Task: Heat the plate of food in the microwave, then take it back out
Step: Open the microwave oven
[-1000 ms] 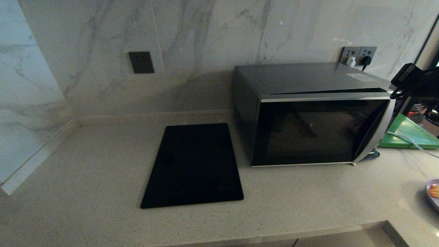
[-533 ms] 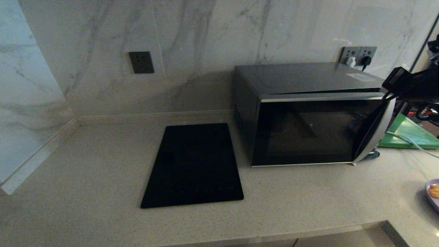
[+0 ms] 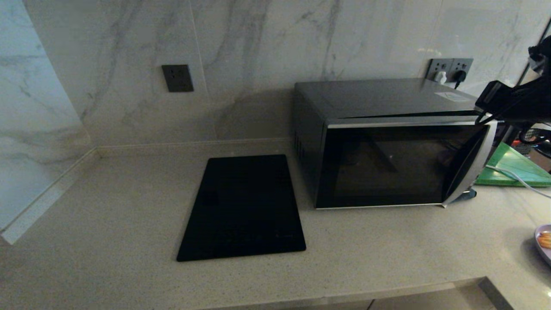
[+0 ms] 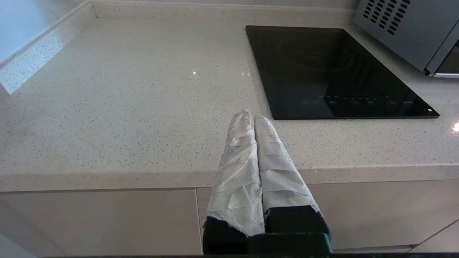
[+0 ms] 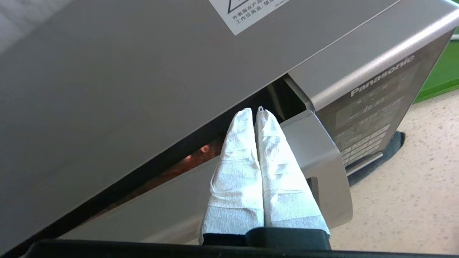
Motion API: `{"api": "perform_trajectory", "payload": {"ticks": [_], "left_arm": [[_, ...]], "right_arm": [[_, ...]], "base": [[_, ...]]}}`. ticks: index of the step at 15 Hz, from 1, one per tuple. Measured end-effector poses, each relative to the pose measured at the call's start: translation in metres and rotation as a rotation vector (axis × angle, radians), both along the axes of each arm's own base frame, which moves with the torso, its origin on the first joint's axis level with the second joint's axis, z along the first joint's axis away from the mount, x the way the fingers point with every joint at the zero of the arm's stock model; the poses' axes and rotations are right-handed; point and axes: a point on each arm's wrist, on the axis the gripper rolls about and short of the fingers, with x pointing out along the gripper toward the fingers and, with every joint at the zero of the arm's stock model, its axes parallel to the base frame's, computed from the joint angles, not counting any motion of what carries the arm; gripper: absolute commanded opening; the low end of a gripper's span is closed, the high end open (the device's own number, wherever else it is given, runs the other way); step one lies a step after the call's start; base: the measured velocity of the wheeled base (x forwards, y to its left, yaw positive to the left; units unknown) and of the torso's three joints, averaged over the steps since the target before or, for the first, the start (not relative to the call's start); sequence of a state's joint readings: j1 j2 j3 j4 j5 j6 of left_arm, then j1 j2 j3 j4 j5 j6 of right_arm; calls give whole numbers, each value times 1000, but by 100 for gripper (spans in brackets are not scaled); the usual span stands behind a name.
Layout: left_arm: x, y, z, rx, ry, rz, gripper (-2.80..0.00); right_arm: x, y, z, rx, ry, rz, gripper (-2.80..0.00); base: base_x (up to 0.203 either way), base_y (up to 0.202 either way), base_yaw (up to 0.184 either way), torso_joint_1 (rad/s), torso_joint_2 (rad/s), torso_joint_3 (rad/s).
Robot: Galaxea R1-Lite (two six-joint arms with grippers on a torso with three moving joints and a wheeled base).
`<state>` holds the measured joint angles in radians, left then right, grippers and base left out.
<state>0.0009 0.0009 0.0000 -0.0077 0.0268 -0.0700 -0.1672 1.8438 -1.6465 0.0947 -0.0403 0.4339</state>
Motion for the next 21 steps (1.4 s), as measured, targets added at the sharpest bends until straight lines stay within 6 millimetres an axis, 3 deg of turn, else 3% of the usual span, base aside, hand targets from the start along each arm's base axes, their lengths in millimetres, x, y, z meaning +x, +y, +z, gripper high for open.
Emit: {"api": "perform_trajectory", "payload": {"ticks": [11,16,21], "left_arm": [[0,0,0,0,0,0,-280],[0,0,0,0,0,0,-280],[0,0,0,0,0,1,-280]], "right_arm": [[8,-3,-10,-72,46,-24,-280],[-11,1,-2,-124,57,-30,-280],[-45,17,9,-153,103,10,-280]], "base": [[0,0,0,0,0,0],[0,0,0,0,0,0],[0,0,0,0,0,0]]}}
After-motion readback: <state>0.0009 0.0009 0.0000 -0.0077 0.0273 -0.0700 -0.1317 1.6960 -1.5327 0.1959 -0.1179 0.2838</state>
